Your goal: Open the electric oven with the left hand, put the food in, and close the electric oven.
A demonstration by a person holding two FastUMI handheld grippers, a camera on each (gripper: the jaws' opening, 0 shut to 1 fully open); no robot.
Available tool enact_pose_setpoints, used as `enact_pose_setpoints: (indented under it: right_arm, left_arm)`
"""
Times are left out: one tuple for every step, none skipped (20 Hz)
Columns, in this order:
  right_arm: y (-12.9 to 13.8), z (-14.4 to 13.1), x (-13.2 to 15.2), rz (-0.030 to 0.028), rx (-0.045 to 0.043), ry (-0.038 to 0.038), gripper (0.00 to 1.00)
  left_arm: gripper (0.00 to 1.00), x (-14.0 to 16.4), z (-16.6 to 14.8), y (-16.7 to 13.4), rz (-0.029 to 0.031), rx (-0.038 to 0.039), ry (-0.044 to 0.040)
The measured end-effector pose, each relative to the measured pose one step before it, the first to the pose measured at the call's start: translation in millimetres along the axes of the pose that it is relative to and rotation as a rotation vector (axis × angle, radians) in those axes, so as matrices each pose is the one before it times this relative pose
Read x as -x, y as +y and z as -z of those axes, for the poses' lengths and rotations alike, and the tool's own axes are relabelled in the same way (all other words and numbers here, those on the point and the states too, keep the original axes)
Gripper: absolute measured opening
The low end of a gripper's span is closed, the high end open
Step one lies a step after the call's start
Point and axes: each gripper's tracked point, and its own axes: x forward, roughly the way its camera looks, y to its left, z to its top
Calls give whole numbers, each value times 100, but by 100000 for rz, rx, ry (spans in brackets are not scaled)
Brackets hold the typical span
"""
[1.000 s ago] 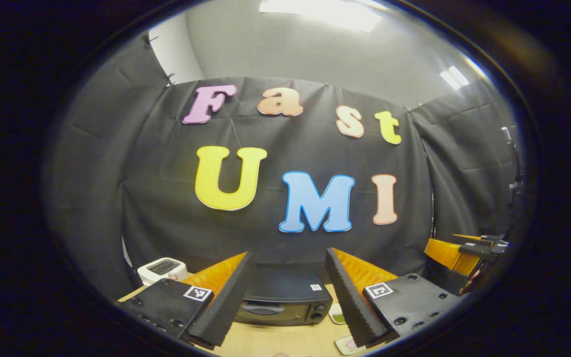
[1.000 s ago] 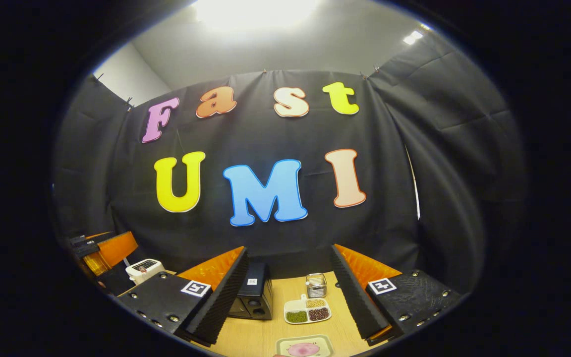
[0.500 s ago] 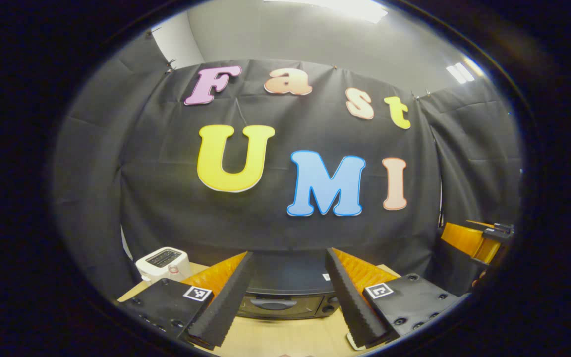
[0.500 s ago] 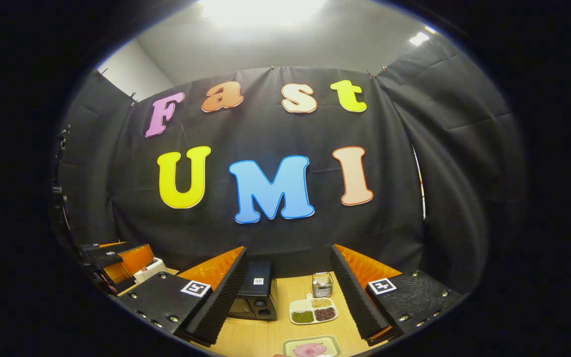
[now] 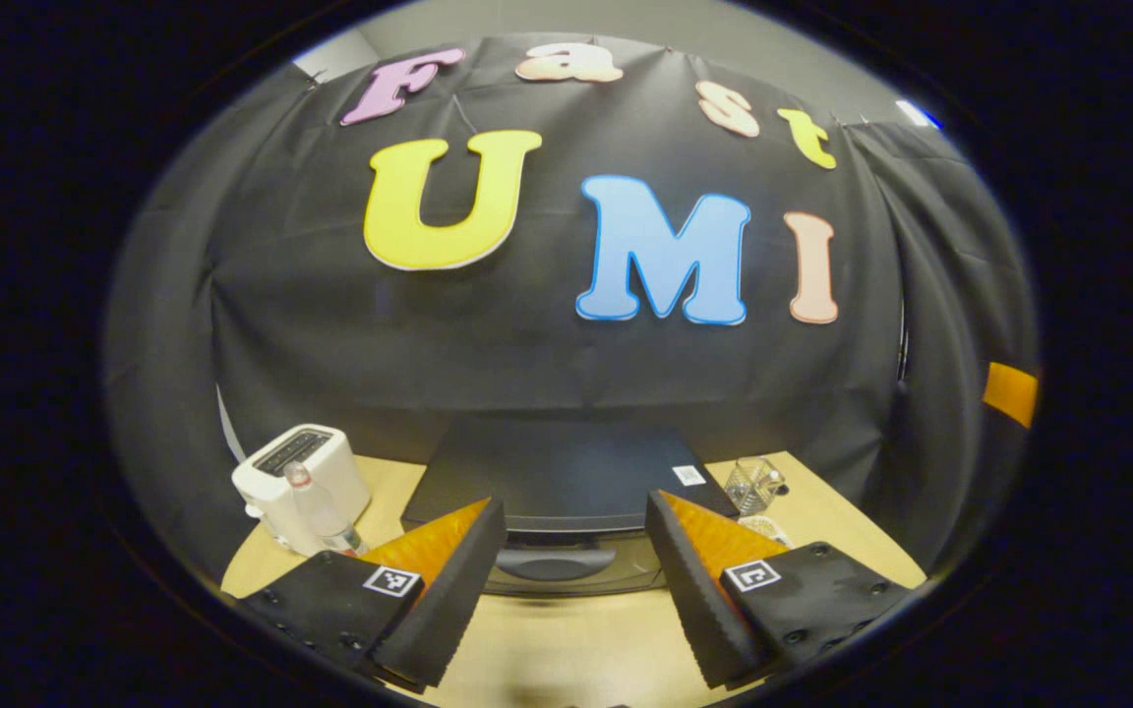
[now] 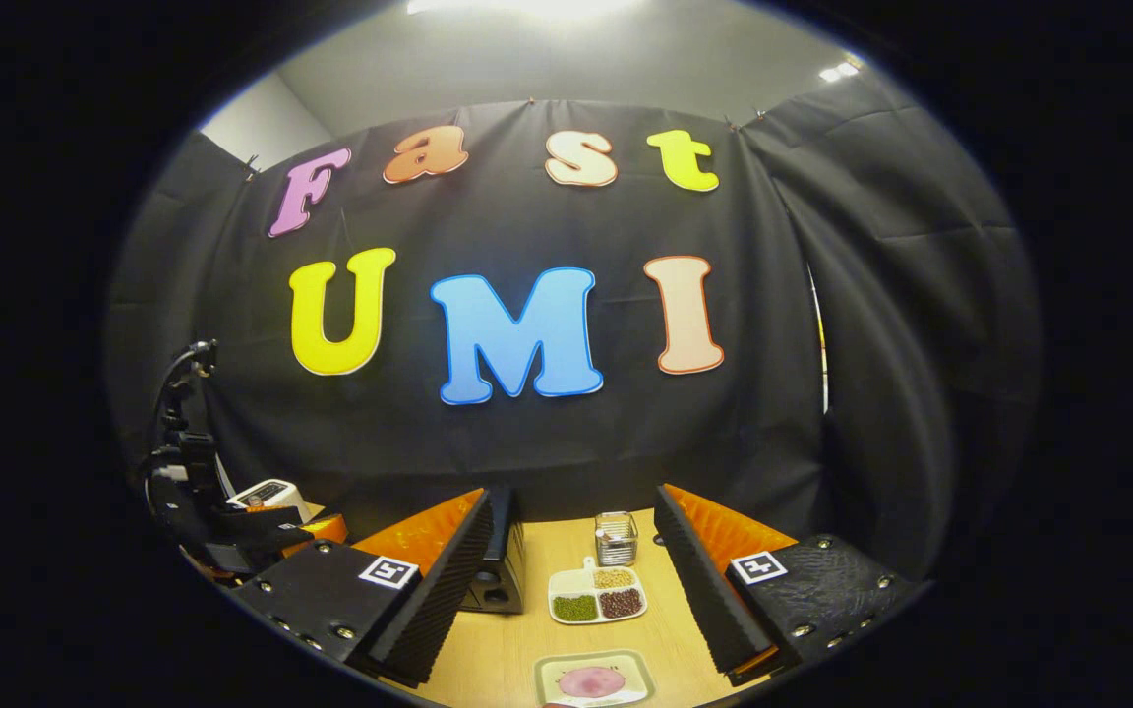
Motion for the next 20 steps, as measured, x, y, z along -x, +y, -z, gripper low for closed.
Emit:
enact_pose_setpoints:
  right_arm:
    - [-334,451,92,846,421,1162,100]
    - [-250,308,51,727,497,977,100]
    - [-322,384,78,820,562,832,100]
    - [-259,126,9,843,401,666,100]
    - [-226,187,-83,824,53,473,100]
    - [-150,64,2,585,-278,470,100]
    - [-159,218,-25,542,-236,483,100]
    - [-91,110,-62,497,-51,354,100]
    - [-171,155,-10,520,20,316,100]
    - [-77,42,-82,414,2,284,99]
    - [-73,107,54,287,-137,262,99]
    - [-1,-4,-61,147,-200,156,99]
    - [-37,68,-78,212,-133,21,99]
    - [-4,-34,-42,86,-272,-28,100]
    - [20,138,-73,123,-443,69,100]
    - [37,33,-18,-36,-599,131,100]
    - [138,139,-42,-198,-621,253,100]
    - [83,99,-34,-100,-528,221,99]
    - [38,152,-1,-224,-671,14,99]
    - [122,12,141,-321,-817,132,99]
  left_arm:
    - [93,-1023,746,98,-91,-655,2115]
    - [97,-937,824,149,-69,-822,1478]
    - [96,-1155,518,195,-539,-973,1103]
    - [100,-918,471,205,-164,-670,989]
    - [100,-1022,559,114,-61,-162,1188]
    - [97,-925,489,172,-505,327,1638]
    - [100,-671,524,123,-99,495,1175]
    - [100,-742,311,84,-331,-154,986]
    - [100,-669,455,76,-314,-293,1218]
    - [96,-613,318,35,-372,-77,1084]
    - [97,-462,579,-34,-225,-216,1253]
    - [97,-404,536,175,-1091,-373,2033]
    - [96,355,-143,174,-1882,-1728,-892]
    - [100,-376,227,23,-536,-2343,-306]
    - [95,145,371,-35,-644,-1911,488]
    - [95,-227,-248,-63,-192,363,-1692]
    - [95,119,396,-87,77,1638,1119]
    - [100,-3,-39,77,200,1805,232]
    - [100,113,106,111,169,727,694]
    - [100,208,154,-23,205,336,77]
